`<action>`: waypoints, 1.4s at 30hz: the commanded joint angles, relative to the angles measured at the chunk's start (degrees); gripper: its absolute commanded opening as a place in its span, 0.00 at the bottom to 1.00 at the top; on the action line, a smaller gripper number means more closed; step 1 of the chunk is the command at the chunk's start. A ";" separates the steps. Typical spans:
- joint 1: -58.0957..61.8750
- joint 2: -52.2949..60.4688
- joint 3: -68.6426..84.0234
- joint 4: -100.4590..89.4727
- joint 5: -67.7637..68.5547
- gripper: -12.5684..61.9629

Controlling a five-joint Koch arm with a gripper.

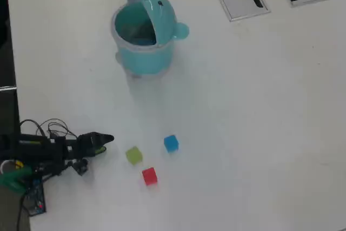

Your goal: Grasp RGB lego blocks and put them in the bin one by one.

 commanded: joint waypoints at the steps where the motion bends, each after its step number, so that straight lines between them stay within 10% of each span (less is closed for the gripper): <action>1: 0.00 2.29 4.13 2.55 -0.26 0.63; 19: 1.49 2.46 4.13 2.55 0.26 0.61; 42: 22.50 3.08 1.76 -14.50 -47.90 0.61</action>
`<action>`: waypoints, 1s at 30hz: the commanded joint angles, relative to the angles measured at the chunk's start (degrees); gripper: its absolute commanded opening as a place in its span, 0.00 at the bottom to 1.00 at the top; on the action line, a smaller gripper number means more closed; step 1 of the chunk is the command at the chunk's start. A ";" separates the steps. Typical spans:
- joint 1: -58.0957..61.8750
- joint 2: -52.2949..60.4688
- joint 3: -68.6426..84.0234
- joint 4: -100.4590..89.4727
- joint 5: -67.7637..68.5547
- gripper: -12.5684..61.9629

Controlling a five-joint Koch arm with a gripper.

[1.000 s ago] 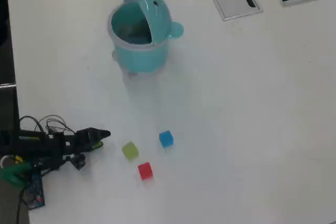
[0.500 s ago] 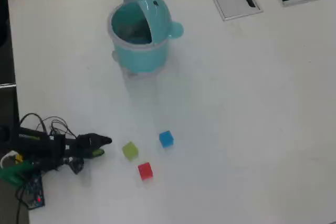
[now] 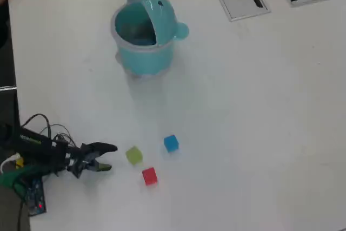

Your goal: Grasp RGB lego blocks and put them in the bin one by one.

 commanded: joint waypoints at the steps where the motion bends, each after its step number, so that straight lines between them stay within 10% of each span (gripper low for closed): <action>1: -0.18 2.90 1.05 -3.52 -6.24 0.61; 30: 2.55 -19.16 -28.39 -2.72 -49.75 0.62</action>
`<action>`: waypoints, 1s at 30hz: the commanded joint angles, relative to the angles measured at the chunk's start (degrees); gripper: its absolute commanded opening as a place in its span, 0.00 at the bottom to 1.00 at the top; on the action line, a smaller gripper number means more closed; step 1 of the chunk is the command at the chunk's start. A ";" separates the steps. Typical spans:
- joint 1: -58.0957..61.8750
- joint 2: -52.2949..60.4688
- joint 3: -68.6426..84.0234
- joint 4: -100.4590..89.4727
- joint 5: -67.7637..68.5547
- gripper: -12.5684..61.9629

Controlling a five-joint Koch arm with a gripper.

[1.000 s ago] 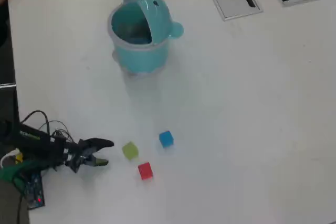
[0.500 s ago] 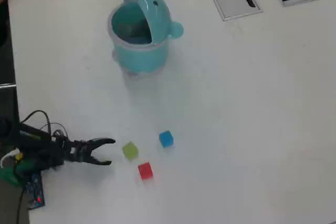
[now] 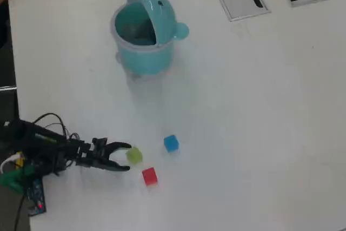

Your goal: Grasp RGB lego blocks and put them in the bin one by one.

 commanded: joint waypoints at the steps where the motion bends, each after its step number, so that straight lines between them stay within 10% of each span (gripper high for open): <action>1: 0.09 -2.20 -6.06 -2.72 -4.04 0.62; 30: 7.47 -19.07 -35.24 27.07 -20.13 0.65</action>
